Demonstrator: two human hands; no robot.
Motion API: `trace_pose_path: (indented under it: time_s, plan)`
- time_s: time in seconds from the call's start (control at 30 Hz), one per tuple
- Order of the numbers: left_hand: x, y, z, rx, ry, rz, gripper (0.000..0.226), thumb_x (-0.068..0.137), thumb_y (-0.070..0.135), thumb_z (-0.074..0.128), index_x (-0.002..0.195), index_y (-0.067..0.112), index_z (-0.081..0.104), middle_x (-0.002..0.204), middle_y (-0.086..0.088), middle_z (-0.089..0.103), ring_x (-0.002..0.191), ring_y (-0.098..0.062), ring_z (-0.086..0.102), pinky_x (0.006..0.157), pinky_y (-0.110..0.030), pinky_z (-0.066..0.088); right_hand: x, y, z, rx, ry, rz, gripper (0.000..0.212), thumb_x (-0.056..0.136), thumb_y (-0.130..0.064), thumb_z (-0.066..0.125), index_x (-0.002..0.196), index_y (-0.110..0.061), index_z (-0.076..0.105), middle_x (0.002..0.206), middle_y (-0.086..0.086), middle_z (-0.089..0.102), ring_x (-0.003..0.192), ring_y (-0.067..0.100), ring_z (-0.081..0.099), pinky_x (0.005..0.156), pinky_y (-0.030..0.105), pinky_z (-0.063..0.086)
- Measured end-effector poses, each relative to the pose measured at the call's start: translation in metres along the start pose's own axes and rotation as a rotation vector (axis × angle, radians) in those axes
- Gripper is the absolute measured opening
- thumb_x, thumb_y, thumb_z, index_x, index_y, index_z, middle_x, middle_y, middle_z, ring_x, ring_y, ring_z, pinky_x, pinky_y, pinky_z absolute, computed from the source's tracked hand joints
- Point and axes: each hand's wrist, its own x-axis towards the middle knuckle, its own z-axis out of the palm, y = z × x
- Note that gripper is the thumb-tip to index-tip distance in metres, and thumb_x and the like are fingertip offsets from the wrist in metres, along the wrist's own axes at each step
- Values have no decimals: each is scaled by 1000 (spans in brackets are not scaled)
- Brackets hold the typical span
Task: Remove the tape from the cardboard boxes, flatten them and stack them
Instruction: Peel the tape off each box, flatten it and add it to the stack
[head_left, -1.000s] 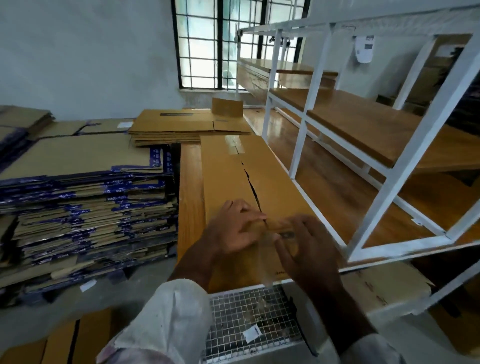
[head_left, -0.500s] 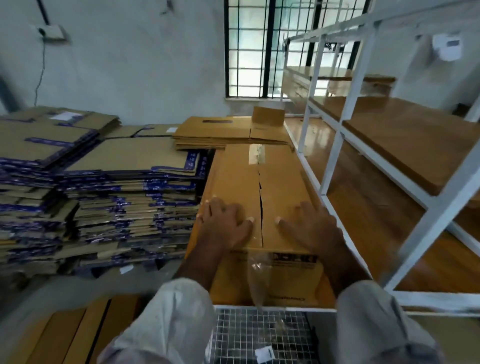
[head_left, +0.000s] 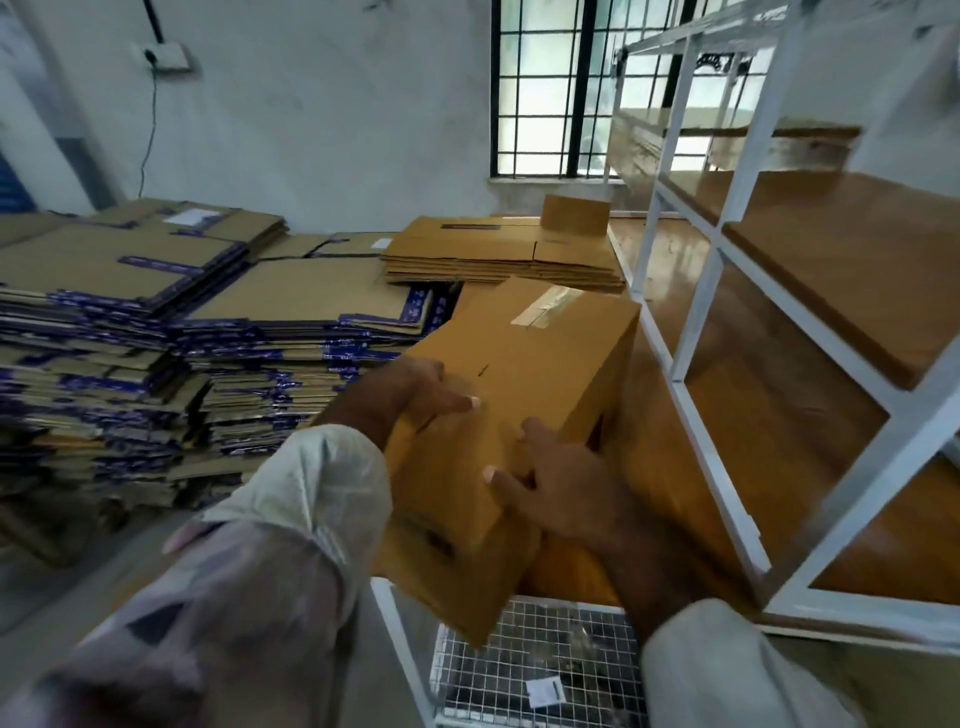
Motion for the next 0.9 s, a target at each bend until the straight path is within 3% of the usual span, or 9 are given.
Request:
trace_pose_path:
  time_s: [0.07,0.13,0.23,0.27,0.37,0.47,0.6,0.77,0.9]
  plan:
    - [-2,0,-2,31,19,37,89,85,76,59,150,18,43,152,-14,45,134,-33,48,100,-43,46,1,-25,24,83,28,-91,54,95,-65,54,131,-27,40,110,-1,65,94,19,66,79,39,59]
    - [-6,-4,1,81,4,28,107,75,87,57,155,18,37,156,-16,41,137,-35,45,106,-47,45,5,-47,46,136,15,-124,56,96,-63,55,132,-23,39,108,3,66,92,23,67,75,39,58]
    - [-11,-23,14,115,-15,35,158,31,112,41,162,25,18,168,-14,18,151,-40,22,118,-63,27,15,-69,65,178,14,-120,52,99,-55,57,131,-20,37,99,4,66,83,23,66,67,37,56]
    - [-11,-31,16,106,-7,55,166,23,114,33,163,27,13,170,-11,11,154,-39,14,119,-67,19,18,-73,67,180,12,-128,50,99,-49,59,132,-19,37,98,3,66,81,22,66,67,37,56]
    - [-7,-54,17,97,31,120,154,37,113,35,163,29,6,171,-7,3,156,-36,6,120,-69,10,20,-78,68,224,14,-222,40,98,-36,63,132,-20,48,97,1,71,84,17,67,72,39,58]
    - [-6,-69,23,229,61,211,128,69,88,62,163,26,-2,171,-10,-3,156,-38,1,121,-68,9,23,-76,54,295,219,-187,18,97,-40,61,96,-25,72,84,-10,72,73,4,64,65,32,53]
    - [-9,-74,27,295,12,287,152,48,97,64,161,26,-9,170,-14,-11,155,-40,-6,120,-69,5,35,-80,23,313,408,-30,27,99,-42,59,82,-24,69,76,-7,70,71,11,67,69,38,58]
    - [1,-110,7,286,-66,307,149,55,81,79,162,29,-10,170,-4,-15,156,-34,-8,120,-68,4,51,-83,3,185,487,21,23,97,-38,62,81,-23,70,77,-8,71,76,8,66,77,38,57]
    - [5,-154,-16,279,-89,254,142,64,59,89,163,27,-9,171,2,-11,157,-32,-3,123,-63,16,60,-89,6,121,471,29,21,95,-37,65,80,-24,70,75,-10,69,73,7,64,74,36,57]
